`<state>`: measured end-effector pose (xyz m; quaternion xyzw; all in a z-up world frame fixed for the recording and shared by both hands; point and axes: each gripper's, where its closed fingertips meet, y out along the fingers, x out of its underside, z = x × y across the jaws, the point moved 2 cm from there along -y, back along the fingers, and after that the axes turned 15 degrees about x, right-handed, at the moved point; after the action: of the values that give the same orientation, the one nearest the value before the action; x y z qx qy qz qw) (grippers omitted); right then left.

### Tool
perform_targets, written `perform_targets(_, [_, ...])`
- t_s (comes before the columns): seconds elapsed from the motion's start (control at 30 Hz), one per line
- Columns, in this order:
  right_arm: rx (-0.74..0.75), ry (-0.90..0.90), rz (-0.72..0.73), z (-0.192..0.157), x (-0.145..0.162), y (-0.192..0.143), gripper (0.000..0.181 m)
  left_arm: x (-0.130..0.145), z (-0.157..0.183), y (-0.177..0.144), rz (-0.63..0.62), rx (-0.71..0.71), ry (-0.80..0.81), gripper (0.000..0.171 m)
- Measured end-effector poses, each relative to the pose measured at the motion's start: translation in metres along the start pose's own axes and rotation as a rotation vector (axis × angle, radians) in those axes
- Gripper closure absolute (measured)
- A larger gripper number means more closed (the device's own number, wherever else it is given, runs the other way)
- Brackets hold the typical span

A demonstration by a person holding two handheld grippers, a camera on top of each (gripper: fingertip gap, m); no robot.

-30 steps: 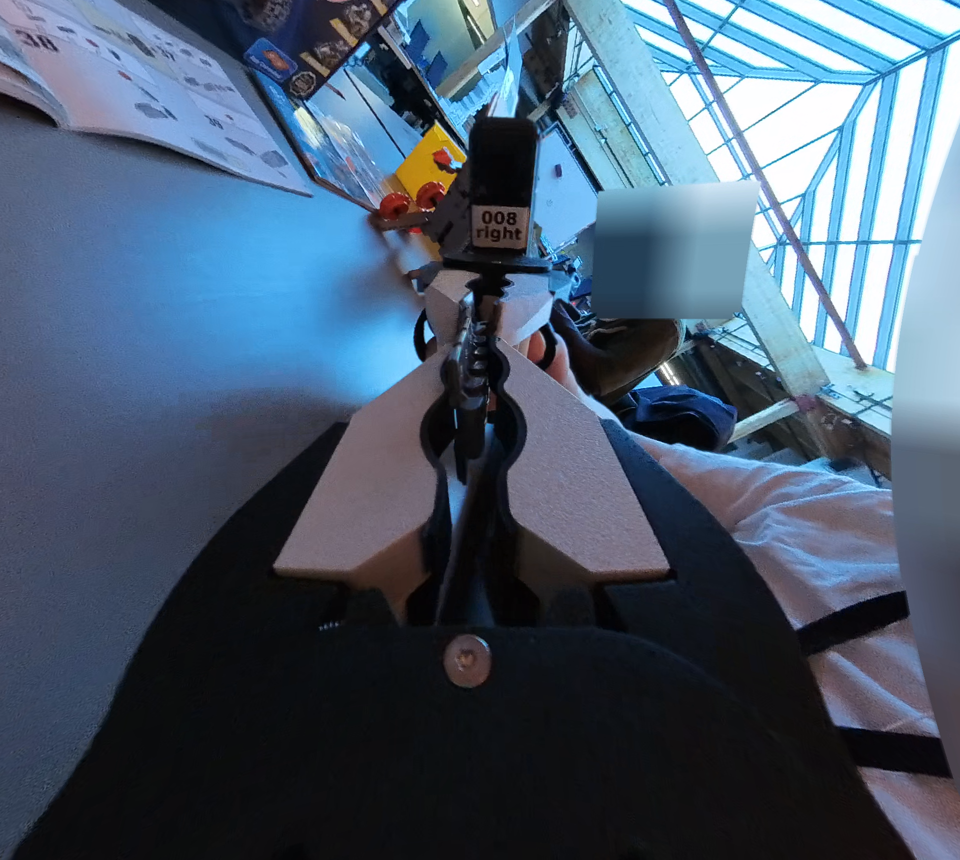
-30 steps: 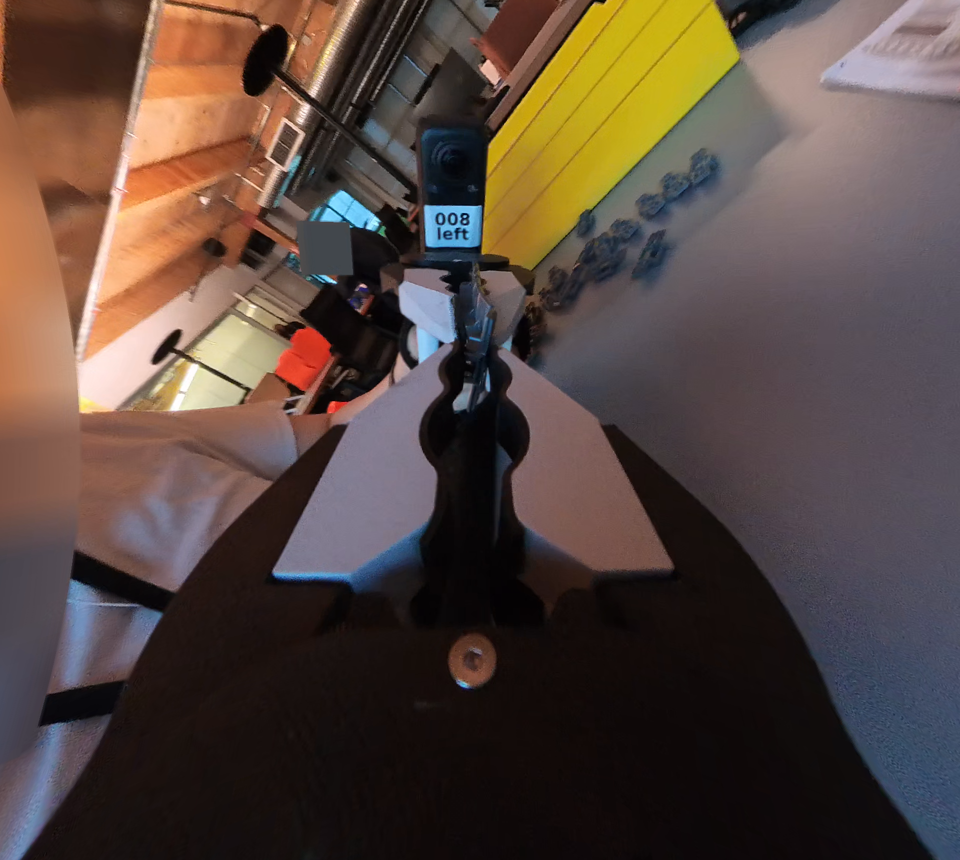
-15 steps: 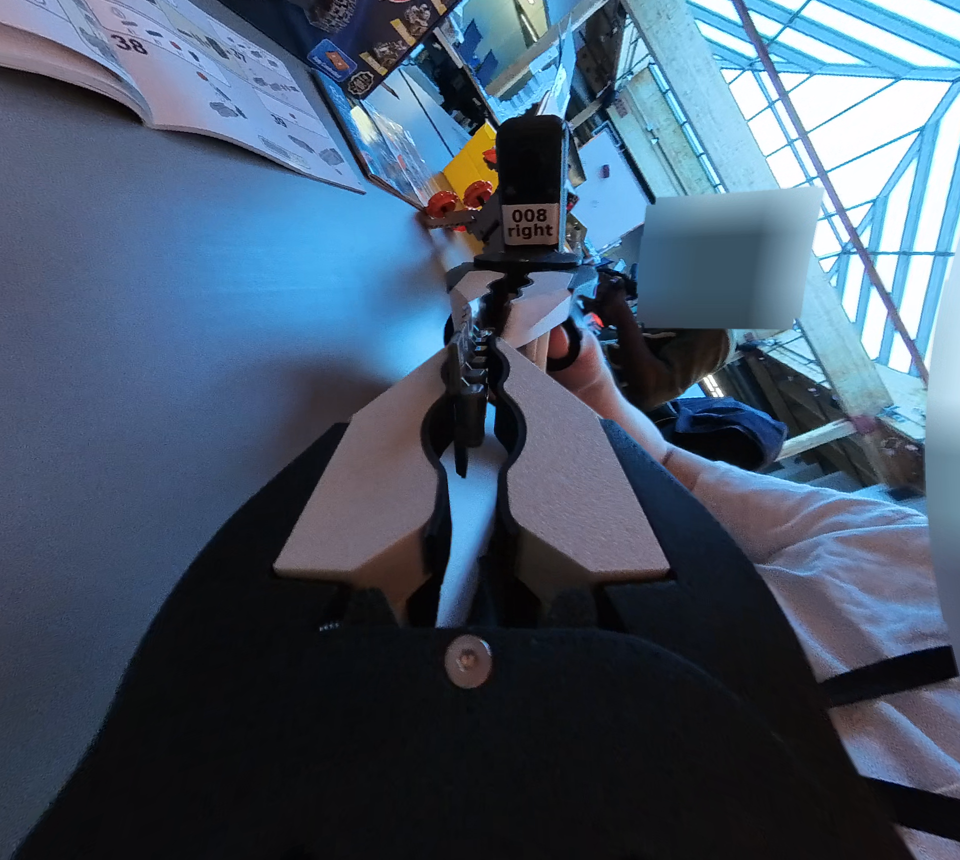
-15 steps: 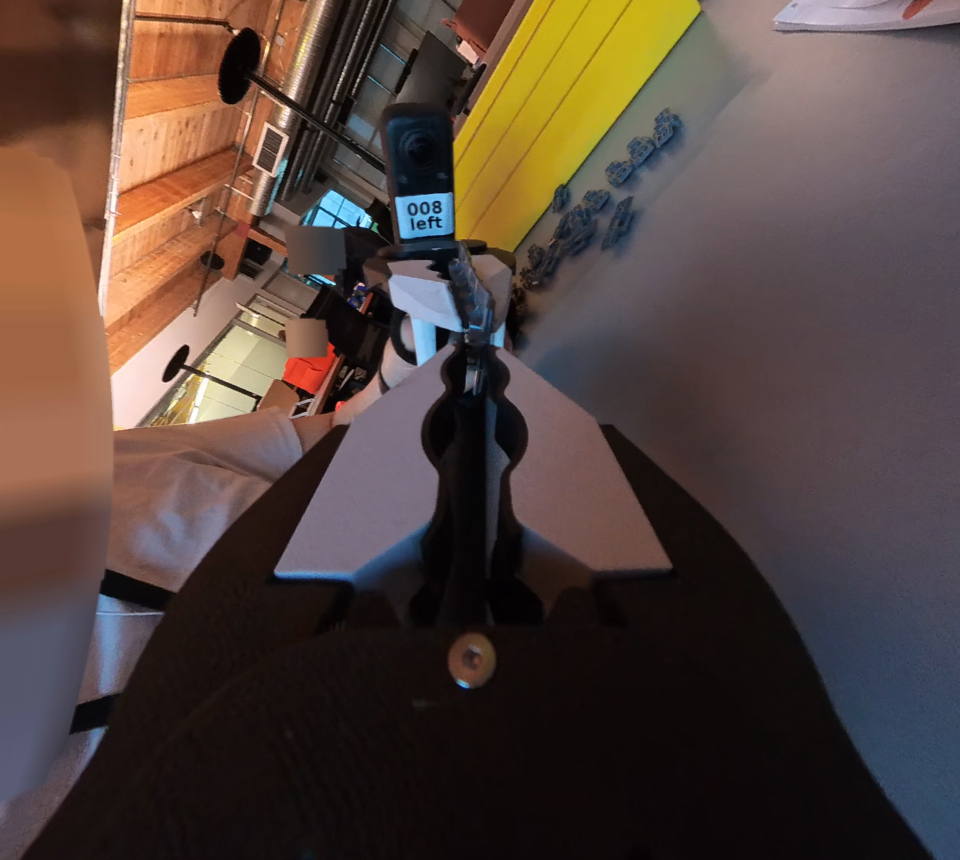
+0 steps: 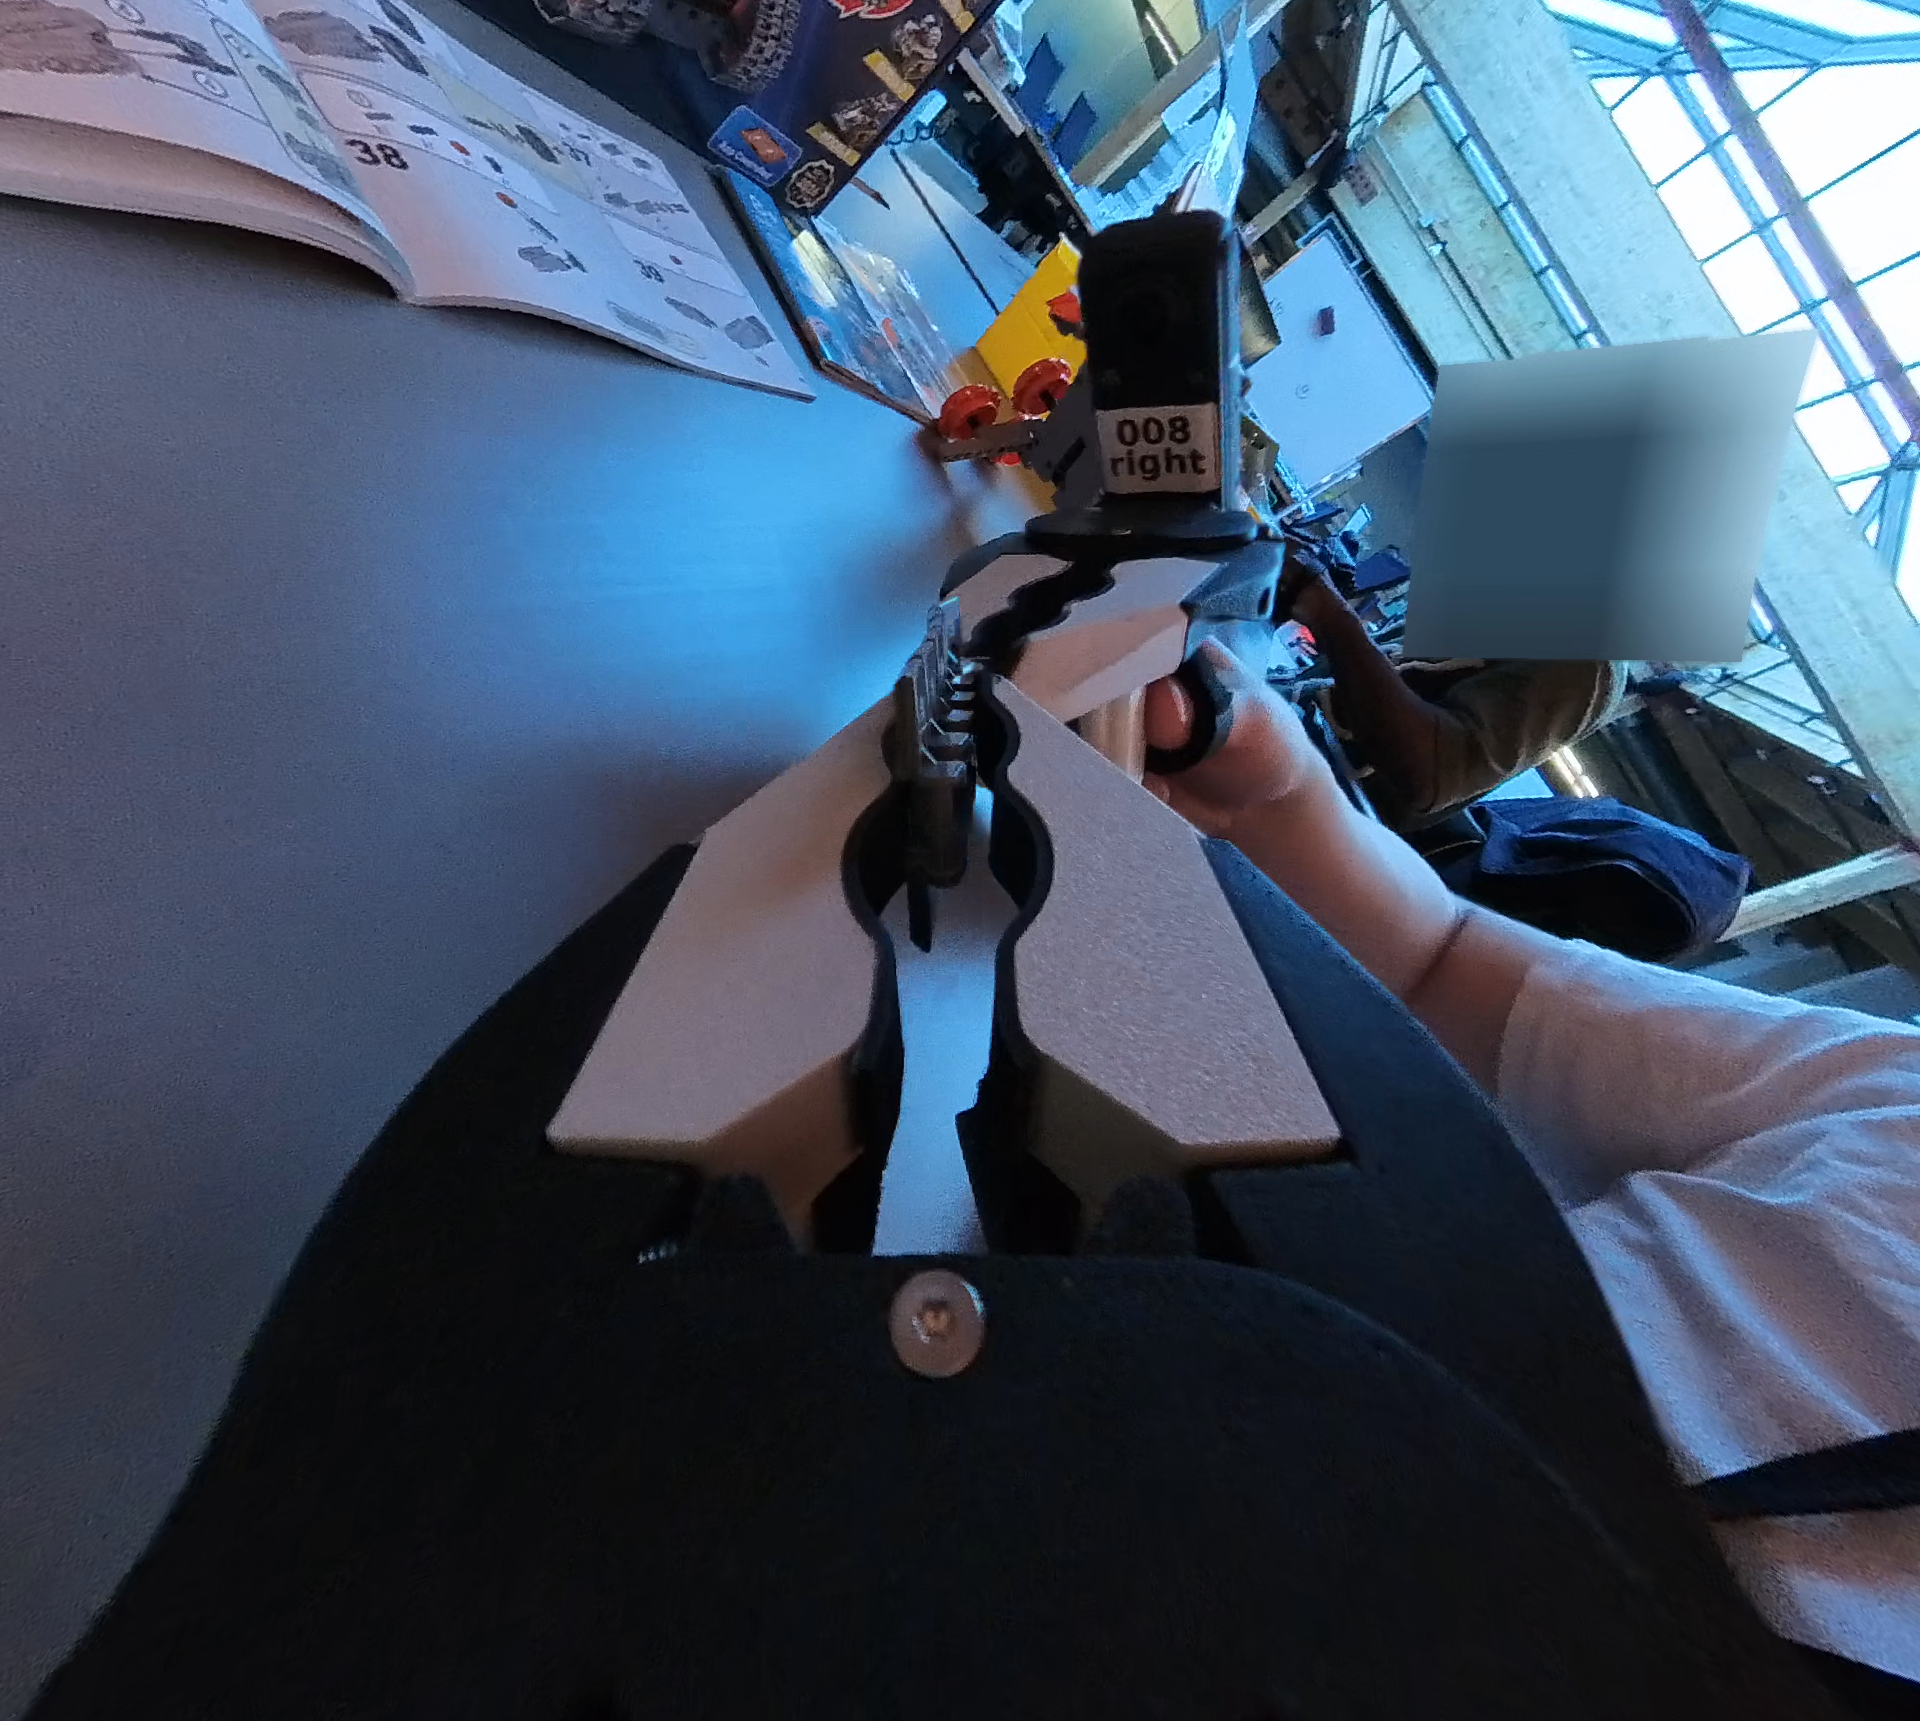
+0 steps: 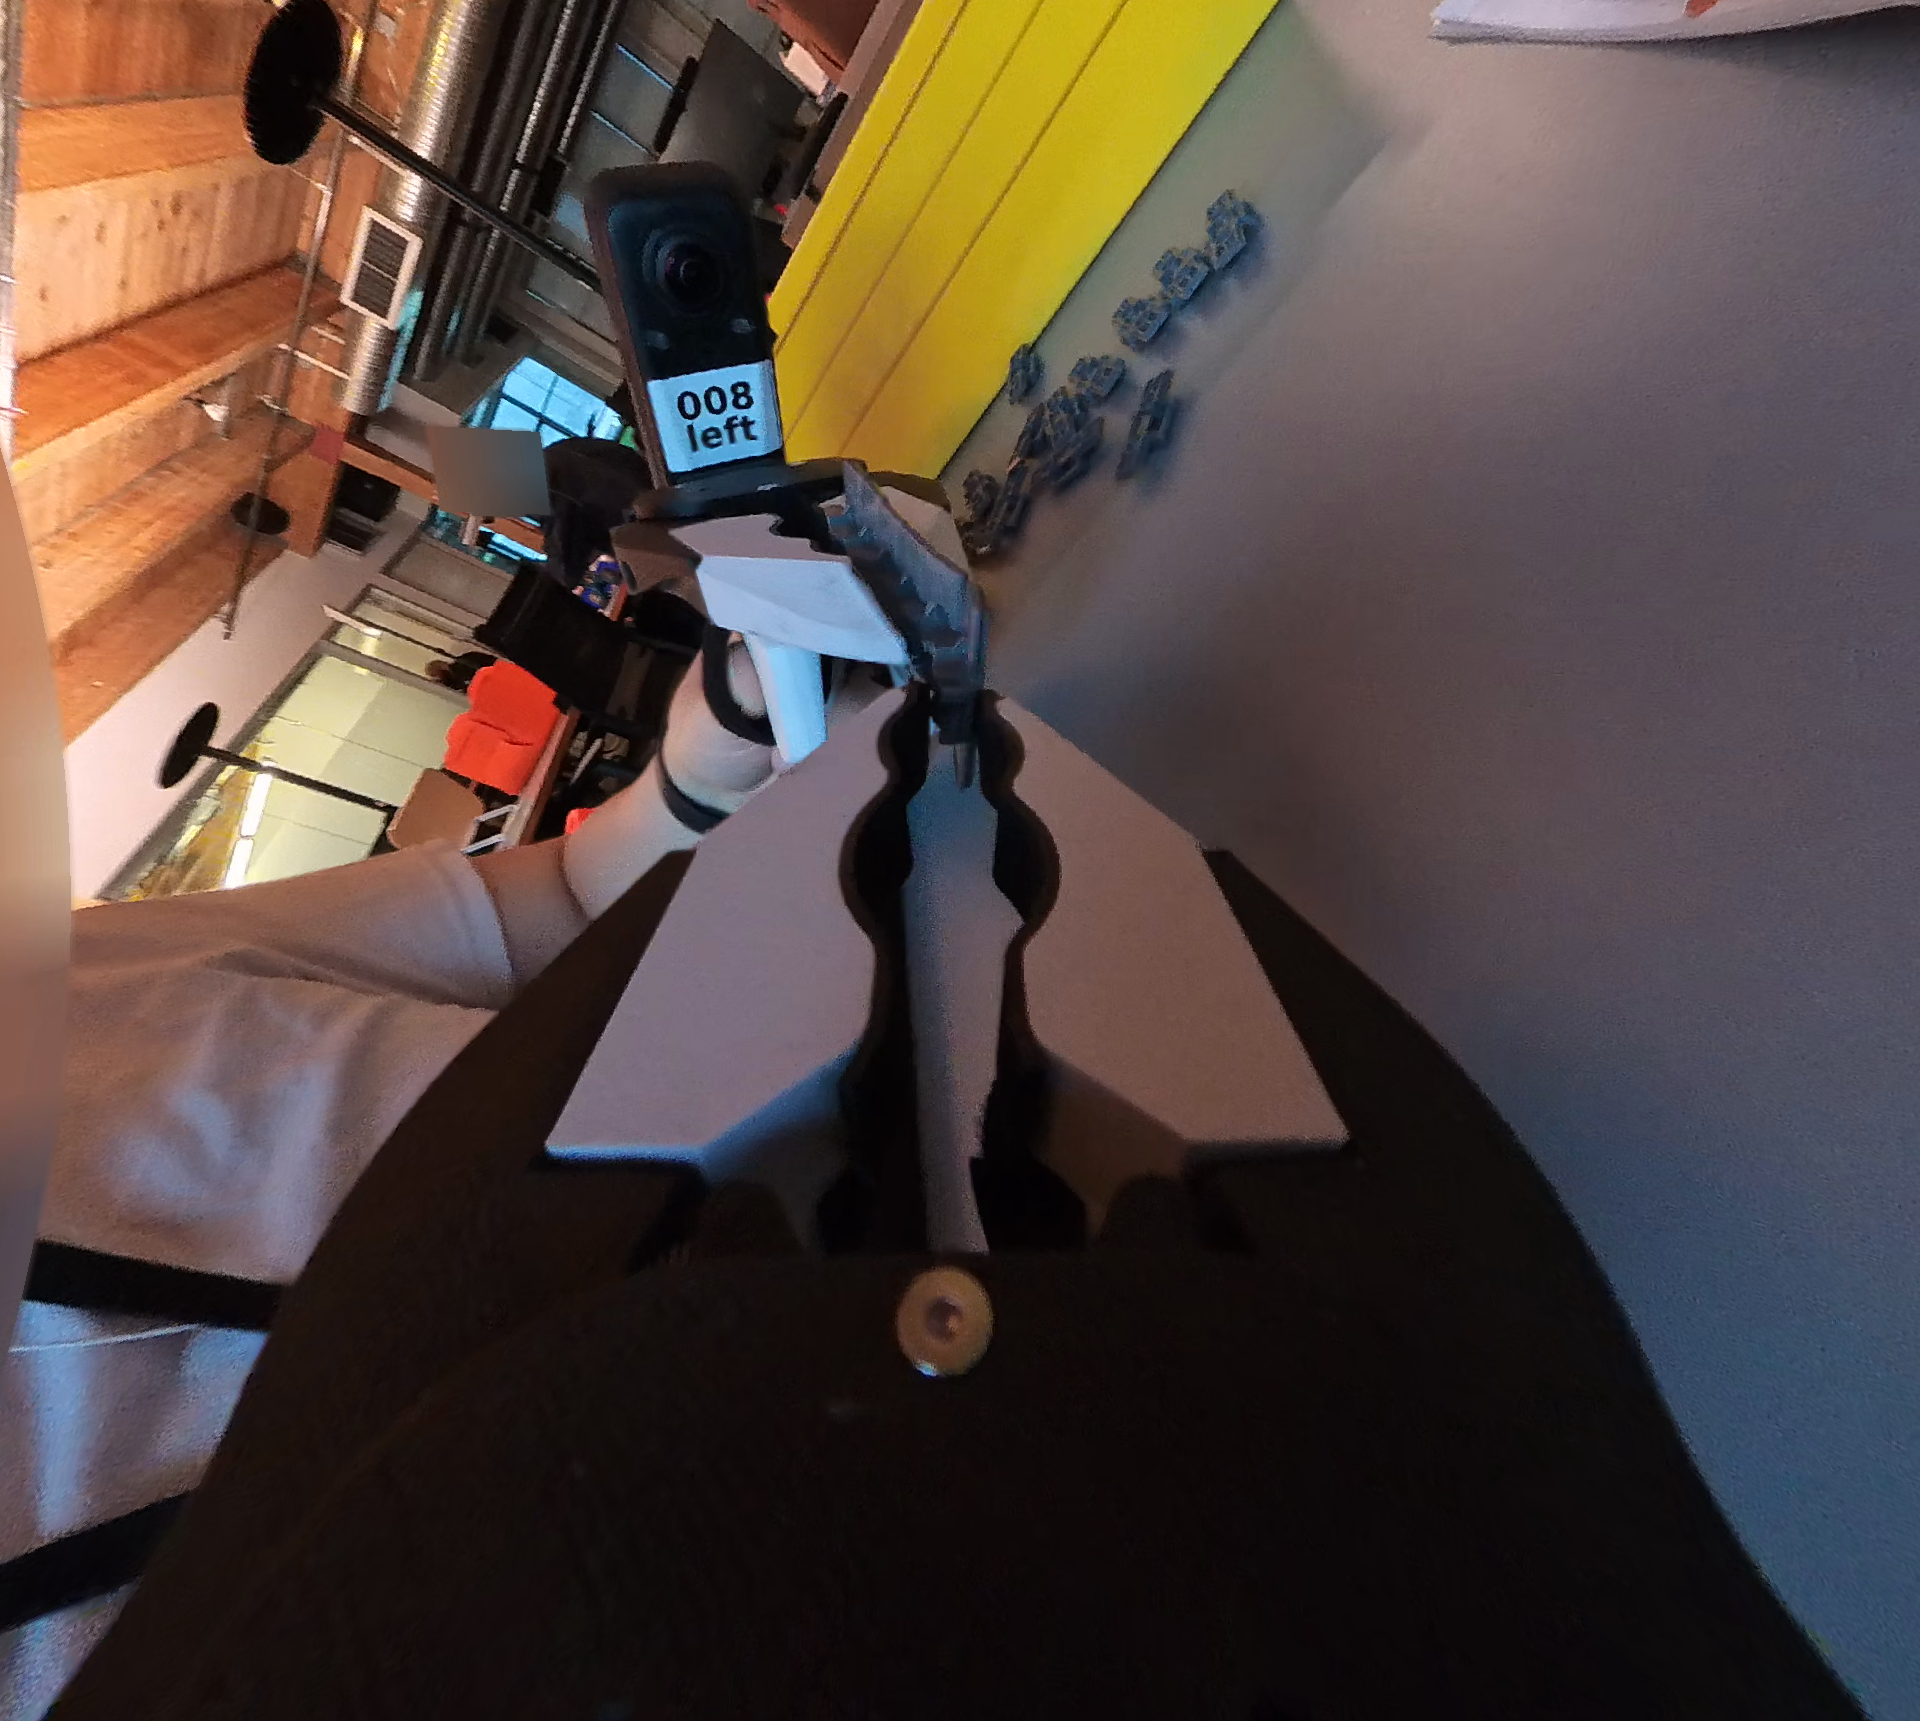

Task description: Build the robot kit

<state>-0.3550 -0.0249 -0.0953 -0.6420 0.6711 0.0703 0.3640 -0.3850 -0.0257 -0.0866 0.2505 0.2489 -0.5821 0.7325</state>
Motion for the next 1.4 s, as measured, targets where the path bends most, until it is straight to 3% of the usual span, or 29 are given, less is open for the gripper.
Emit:
perform_targets(0.2, [0.038, -0.034, 0.027, 0.0011, -0.0033, -0.0001, 0.174, -0.0014, -0.0011, -0.0013, 0.012, -0.001, -0.01, 0.166])
perform_targets(0.77, [-0.043, 0.071, 0.028, 0.0019, -0.0086, -0.0074, 0.176, -0.0023, -0.0003, -0.0014, 0.014, 0.006, -0.004, 0.166])
perform_targets(1.13, [0.09, -0.142, 0.056, -0.0008, -0.0078, -0.0047, 0.181, -0.0019, 0.0006, -0.0041, 0.083, 0.093, -0.176, 0.166])
perform_targets(1.4, [-0.028, 0.034, 0.009, -0.0002, -0.007, -0.0076, 0.177, -0.0025, 0.0028, -0.0012, 0.046, 0.06, -0.062, 0.166])
